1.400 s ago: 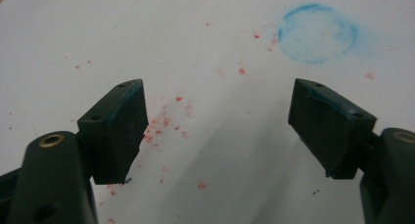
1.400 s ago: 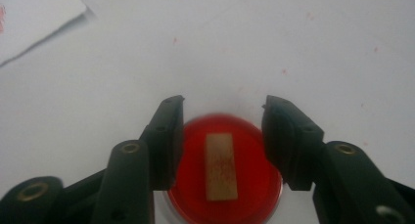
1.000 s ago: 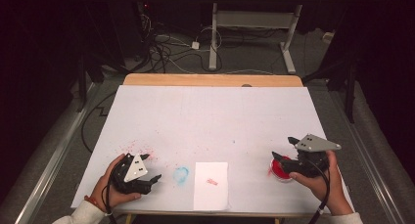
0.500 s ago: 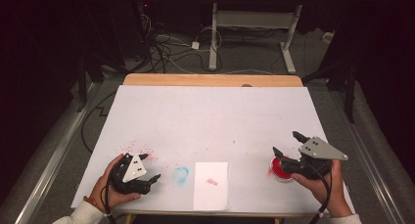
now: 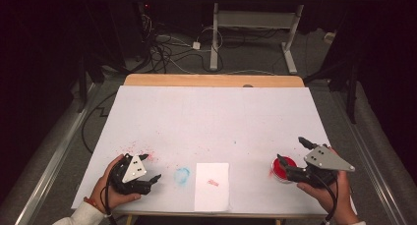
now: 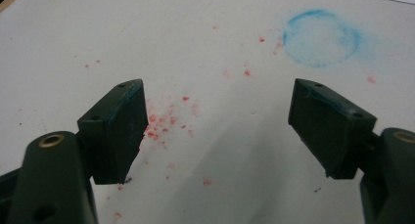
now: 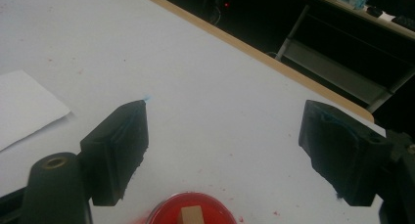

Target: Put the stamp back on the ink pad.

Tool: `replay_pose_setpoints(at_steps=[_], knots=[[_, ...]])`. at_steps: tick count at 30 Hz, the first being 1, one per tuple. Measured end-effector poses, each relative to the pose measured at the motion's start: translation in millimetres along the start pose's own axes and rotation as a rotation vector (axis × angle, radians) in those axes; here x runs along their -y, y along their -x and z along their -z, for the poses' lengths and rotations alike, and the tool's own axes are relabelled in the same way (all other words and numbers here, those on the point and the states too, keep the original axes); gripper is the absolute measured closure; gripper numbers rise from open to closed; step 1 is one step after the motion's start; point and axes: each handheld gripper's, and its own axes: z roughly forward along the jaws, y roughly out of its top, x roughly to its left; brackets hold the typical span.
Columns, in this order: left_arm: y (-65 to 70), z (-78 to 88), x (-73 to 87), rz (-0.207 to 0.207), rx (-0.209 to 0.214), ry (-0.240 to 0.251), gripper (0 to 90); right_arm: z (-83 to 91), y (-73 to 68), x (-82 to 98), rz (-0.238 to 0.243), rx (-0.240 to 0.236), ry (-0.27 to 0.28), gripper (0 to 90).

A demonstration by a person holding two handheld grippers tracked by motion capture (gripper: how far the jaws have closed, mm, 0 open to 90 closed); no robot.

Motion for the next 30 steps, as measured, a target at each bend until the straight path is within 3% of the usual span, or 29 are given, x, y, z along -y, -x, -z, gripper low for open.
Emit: replay_pose_setpoints(at_steps=[7, 19, 26, 30], knots=[[-0.4, -3.0, -2.4, -0.001, 0.008, 0.005, 21.8, 2.5, -0.5, 16.8, 0.025, 0.020, -0.023, 19.4], [-0.6, -4.7, -3.4, 0.004, 0.009, 0.004, 21.7, 5.0, -2.9, 47.8, 0.013, -0.003, -0.042, 18.4], [1.2, -2.3, -3.7, 0.000, 0.002, 0.005, 21.7, 0.4, -2.7, 60.6, -0.006, -0.053, -0.065, 18.8], [3.2, -0.5, -1.5, -0.010, 0.003, 0.002, 21.7, -1.9, -6.2, 62.6, 0.025, -0.057, -0.082, 17.5]])
